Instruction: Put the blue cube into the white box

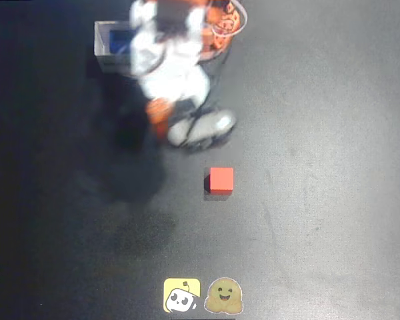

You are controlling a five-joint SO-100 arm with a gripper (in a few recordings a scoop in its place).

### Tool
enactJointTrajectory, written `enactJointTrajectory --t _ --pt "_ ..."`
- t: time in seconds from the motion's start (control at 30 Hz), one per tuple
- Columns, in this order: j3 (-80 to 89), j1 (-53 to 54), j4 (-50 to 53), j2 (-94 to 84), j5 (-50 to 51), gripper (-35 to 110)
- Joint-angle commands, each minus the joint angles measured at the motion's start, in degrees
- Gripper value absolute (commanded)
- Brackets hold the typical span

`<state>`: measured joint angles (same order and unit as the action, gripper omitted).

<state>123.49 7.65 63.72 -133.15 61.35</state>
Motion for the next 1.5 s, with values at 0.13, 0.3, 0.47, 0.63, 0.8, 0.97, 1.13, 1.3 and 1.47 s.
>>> enactJointTrajectory --t 0.13,0.3,0.47,0.63,0.8,0.97,1.13,1.3,1.47 --pt "21.3 -4.2 -0.4 -32.3 3.0 0" --pt "31.8 -5.5 4.0 -50.0 8.6 0" --pt "39.1 -5.5 -5.4 -50.0 17.9 0" --pt "45.8 -5.0 -10.2 -48.8 24.1 0" --pt "45.8 -5.0 3.4 -50.0 24.3 0" --pt "45.8 -5.4 12.8 -49.9 23.7 0" --pt "45.8 -5.2 12.7 -49.9 23.6 0" --pt "45.8 -5.2 12.7 -49.9 23.6 0" --pt "45.8 -5.2 12.7 -49.9 23.6 0"
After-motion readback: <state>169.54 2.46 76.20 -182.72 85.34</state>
